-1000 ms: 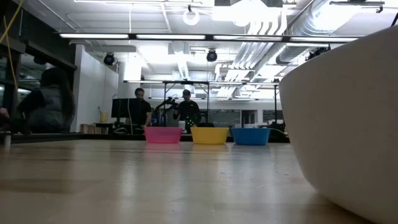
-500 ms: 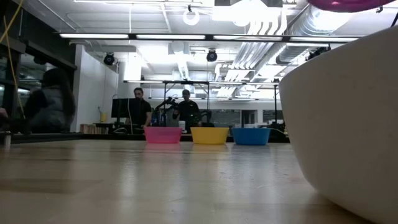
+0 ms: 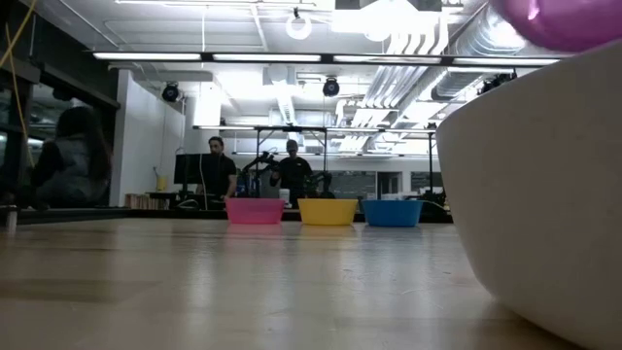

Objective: Nest bowls inside each other
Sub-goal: Stack the violet bowl on the white bowl

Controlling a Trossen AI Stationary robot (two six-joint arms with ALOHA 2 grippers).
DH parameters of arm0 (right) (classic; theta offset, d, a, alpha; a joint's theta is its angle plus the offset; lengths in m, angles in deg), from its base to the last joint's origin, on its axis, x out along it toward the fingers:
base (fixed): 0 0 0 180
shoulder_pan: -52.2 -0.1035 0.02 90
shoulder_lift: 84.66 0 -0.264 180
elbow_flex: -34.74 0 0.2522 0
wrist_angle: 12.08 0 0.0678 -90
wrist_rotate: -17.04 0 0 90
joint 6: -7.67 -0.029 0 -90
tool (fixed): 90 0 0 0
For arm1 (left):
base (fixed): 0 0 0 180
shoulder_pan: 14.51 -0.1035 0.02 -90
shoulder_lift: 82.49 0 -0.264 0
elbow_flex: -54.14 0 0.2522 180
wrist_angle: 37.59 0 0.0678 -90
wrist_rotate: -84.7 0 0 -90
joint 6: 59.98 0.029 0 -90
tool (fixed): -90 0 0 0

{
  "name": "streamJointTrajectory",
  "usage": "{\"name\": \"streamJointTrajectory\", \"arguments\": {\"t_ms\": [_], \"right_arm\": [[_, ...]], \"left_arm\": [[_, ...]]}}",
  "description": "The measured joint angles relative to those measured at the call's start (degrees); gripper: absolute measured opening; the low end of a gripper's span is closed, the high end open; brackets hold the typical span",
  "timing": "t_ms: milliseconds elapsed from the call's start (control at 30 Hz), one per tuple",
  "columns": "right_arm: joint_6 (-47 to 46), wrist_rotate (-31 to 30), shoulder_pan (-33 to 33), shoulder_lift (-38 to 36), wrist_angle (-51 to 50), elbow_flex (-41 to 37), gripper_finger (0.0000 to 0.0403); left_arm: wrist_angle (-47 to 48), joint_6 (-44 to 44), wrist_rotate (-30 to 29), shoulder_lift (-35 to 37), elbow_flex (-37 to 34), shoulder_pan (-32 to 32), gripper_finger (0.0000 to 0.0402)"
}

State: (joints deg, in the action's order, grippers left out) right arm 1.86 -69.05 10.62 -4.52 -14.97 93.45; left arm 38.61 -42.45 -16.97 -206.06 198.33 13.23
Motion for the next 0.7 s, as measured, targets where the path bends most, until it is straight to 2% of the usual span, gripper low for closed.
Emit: {"name": "streamJointTrajectory", "arguments": {"t_ms": [167, 400, 700], "right_arm": [[-0.6, -0.9, -0.1, 2.5, -0.1, 0.0, 0.0003], [-0.8, -1.3, -0.1, 7.1, -0.4, 0.7, 0.0003], [-1.7, -1.0, -0.7, 13.5, -4.5, 4.6, 0.0003]], "left_arm": [[3.2, -3.7, 0.8, 1.8, 0.0, 0.0, 0.0116], [5.4, -7.7, 7.2, 2.8, 0.0, 0.0, 0.0116], [6.8, -11.3, 8.7, 2.9, -0.1, 0.0, 0.0116]]}}
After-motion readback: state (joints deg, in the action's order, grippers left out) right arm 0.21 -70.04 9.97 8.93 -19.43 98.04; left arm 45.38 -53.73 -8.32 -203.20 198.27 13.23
